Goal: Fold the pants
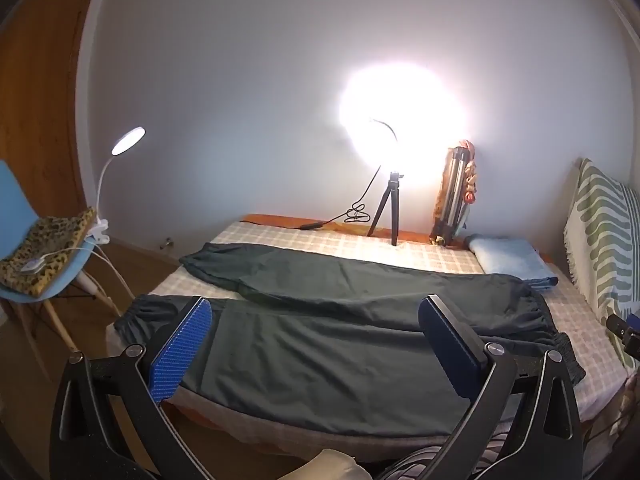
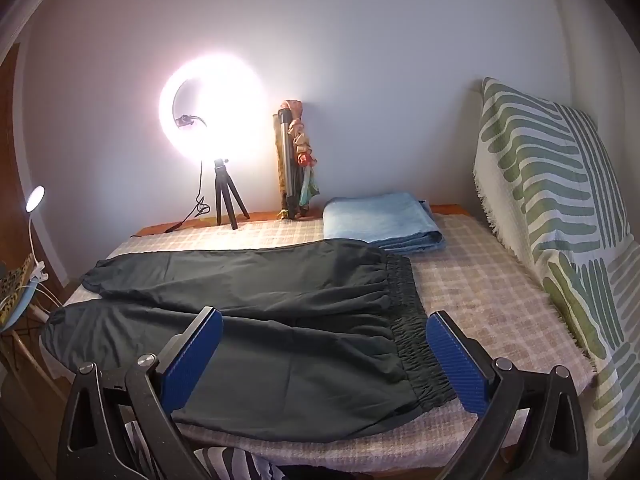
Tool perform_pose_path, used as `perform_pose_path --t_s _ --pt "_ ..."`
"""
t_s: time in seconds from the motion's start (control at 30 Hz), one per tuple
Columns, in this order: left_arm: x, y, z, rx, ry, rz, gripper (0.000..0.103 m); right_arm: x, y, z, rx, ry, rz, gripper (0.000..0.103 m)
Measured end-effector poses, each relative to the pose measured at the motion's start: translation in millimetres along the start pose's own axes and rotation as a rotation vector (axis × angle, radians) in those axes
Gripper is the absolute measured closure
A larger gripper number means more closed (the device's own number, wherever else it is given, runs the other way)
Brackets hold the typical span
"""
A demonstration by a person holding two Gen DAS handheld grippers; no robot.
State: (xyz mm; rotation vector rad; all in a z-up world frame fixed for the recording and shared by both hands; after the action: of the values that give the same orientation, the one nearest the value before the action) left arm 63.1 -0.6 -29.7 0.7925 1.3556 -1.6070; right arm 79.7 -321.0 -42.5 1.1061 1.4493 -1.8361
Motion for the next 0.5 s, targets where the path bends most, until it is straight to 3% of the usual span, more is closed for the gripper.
perform_pose_path --t_s 0.5 --pt "-2.1 0.7 -1.4 0.01 -0.015 -0.006 0.0 4.2 1.4 -1.2 -0.006 0.003 -0.004 0.0"
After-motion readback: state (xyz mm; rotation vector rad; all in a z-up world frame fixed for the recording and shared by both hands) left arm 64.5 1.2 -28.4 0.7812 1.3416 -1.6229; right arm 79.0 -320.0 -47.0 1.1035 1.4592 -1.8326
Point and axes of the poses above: each gripper's, at about its wrist camera, not at the fingertips, and y roughly the way its jaws point, z to its right, x to its underside, the point moved 7 cm from there along y, roughly the way its jaws point, and after that the axes turned 10 degrees about -y, right-handed, at the moved point
